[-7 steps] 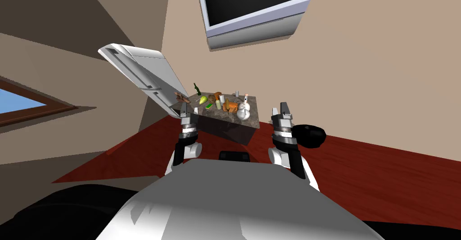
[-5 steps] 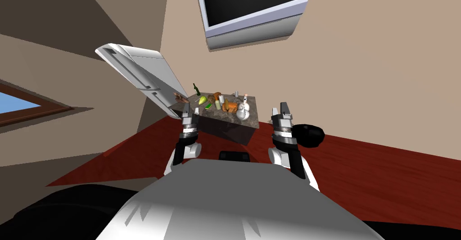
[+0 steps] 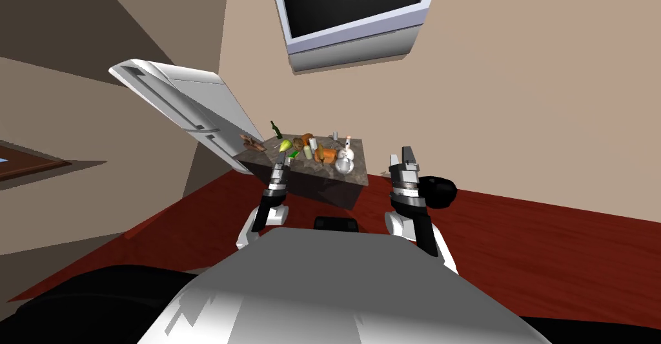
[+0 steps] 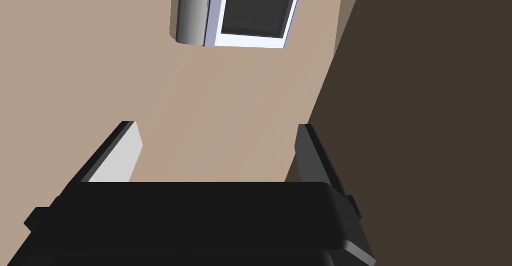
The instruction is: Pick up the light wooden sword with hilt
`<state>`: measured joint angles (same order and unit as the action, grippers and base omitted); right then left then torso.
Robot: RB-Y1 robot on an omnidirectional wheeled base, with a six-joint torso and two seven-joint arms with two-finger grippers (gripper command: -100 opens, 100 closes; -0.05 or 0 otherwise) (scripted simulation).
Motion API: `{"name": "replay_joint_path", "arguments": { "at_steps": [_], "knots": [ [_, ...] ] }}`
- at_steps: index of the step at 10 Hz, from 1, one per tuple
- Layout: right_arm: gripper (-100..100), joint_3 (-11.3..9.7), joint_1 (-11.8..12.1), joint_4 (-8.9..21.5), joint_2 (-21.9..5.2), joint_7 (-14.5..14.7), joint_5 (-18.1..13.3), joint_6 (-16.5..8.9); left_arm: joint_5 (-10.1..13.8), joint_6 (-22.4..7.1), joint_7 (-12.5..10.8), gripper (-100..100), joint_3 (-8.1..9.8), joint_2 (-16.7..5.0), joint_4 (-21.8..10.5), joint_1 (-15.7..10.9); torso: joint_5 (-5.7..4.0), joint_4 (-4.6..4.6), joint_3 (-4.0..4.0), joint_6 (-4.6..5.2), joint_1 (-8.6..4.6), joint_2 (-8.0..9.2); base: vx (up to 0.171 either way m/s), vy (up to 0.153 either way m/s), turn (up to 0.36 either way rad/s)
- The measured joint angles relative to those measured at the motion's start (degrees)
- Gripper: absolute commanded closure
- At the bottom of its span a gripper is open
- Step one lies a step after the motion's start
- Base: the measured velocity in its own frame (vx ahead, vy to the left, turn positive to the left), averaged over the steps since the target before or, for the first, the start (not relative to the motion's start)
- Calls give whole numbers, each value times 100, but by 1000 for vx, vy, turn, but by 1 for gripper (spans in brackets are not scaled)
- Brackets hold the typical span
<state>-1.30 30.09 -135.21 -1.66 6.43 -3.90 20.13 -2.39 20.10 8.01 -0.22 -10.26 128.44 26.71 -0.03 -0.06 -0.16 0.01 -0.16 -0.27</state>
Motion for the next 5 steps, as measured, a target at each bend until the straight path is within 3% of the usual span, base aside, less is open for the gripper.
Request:
{"name": "replay_joint_path", "arguments": {
  "at_steps": [5],
  "knots": [
    [0,0,0,0,0,0,0,0,-528,-41,449,-100,-1,-482,-540,-152,1,1,2,-2,6,3,58,-24,-89]
  ]
}}
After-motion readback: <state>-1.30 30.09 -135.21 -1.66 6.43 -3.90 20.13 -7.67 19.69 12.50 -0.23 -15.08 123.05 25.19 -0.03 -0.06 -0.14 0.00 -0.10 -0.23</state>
